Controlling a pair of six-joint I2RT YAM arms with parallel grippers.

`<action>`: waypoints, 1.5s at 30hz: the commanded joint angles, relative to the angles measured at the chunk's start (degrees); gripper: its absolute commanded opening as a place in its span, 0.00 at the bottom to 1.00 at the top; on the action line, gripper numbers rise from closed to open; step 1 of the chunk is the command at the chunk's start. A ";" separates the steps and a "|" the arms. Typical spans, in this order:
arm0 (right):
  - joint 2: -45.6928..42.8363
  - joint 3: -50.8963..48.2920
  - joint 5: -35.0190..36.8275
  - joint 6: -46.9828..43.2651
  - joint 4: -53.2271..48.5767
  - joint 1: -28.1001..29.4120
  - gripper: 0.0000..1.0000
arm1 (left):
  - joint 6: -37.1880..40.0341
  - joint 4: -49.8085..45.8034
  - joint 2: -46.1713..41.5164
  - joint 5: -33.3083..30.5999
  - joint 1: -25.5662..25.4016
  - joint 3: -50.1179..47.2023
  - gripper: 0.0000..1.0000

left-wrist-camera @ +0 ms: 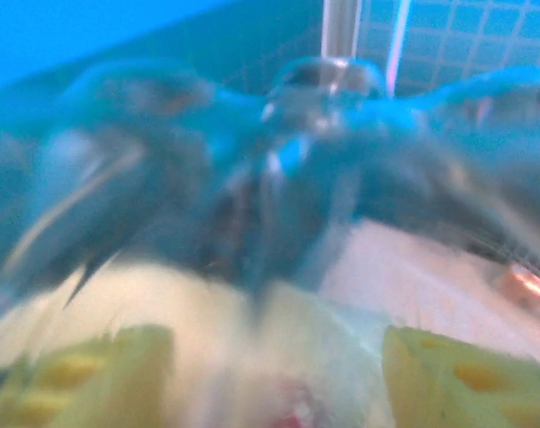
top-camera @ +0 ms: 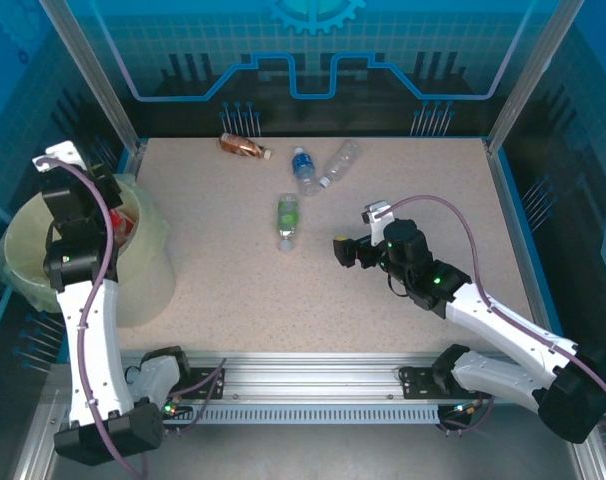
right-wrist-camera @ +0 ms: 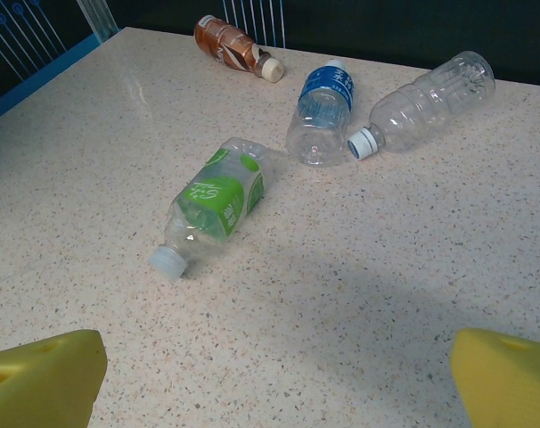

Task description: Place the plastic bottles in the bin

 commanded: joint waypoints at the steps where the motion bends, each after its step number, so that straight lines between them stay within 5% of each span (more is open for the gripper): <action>1: 0.29 1.24 -0.03 0.78 1.25 -0.73 1.00 | -2.40 -6.32 0.52 4.68 1.54 1.89 0.74; 6: 0.30 1.10 -0.13 0.36 1.01 -1.02 1.00 | -8.24 -7.29 -2.54 5.21 1.62 0.03 0.91; 16: -1.54 -0.35 1.08 0.88 0.00 -1.26 1.00 | -15.86 -14.21 0.35 -1.33 2.36 5.17 0.91; 31: -1.13 -0.21 0.14 1.56 -0.55 -1.79 1.00 | -20.19 -23.27 3.01 5.09 12.01 12.38 0.99; 36: -0.17 0.48 -0.89 1.02 -0.63 -1.88 1.00 | -19.93 -24.27 3.95 1.03 14.44 14.10 0.99; 45: 1.65 1.11 -2.57 0.69 -0.56 -1.87 1.00 | -32.00 -23.15 4.08 -0.61 18.31 5.73 0.99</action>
